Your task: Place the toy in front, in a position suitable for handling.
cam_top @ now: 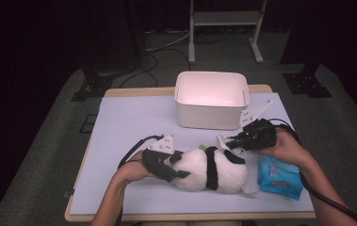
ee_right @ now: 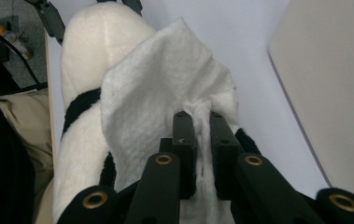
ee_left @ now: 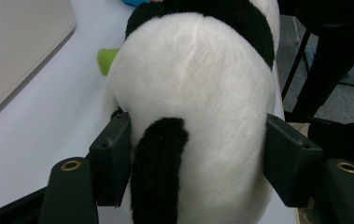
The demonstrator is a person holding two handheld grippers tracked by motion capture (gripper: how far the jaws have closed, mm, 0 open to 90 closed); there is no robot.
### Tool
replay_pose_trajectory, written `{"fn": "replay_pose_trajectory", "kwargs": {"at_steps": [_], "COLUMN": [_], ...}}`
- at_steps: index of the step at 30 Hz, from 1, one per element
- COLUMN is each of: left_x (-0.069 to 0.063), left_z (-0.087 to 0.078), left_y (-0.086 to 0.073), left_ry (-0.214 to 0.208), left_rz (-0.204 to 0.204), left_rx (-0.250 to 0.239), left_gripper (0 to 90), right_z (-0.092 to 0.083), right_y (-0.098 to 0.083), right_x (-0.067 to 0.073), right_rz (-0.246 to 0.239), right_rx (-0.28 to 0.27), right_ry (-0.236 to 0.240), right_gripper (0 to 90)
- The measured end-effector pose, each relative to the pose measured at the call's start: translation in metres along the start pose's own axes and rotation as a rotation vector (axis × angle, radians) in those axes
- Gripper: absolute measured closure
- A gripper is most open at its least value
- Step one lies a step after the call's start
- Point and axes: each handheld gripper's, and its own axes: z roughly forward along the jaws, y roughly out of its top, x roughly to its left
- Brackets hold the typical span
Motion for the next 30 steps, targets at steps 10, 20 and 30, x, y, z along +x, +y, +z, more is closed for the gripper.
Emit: {"fn": "replay_pose_trajectory", "kwargs": {"at_steps": [10,20,30], "left_x": [0.000,0.001,-0.001], "left_z": [0.000,0.000,0.000], "left_y": [0.003,0.006,0.008], "left_ry": [0.001,0.007,0.013], "left_rz": [-0.025,-0.030,-0.032], "left_rx": [-0.003,0.002,-0.010], "left_gripper": [32.4,32.4,32.6], "right_z": [-0.010,0.011,0.032], "right_y": [-0.013,0.012,0.029], "right_x": [0.008,0.020,0.025], "right_rz": [0.005,-0.050,-0.083], "right_rx": [-0.012,0.016,0.040], "right_ry": [-0.004,0.049,0.095], "right_gripper": [83.3,83.2,83.1]}}
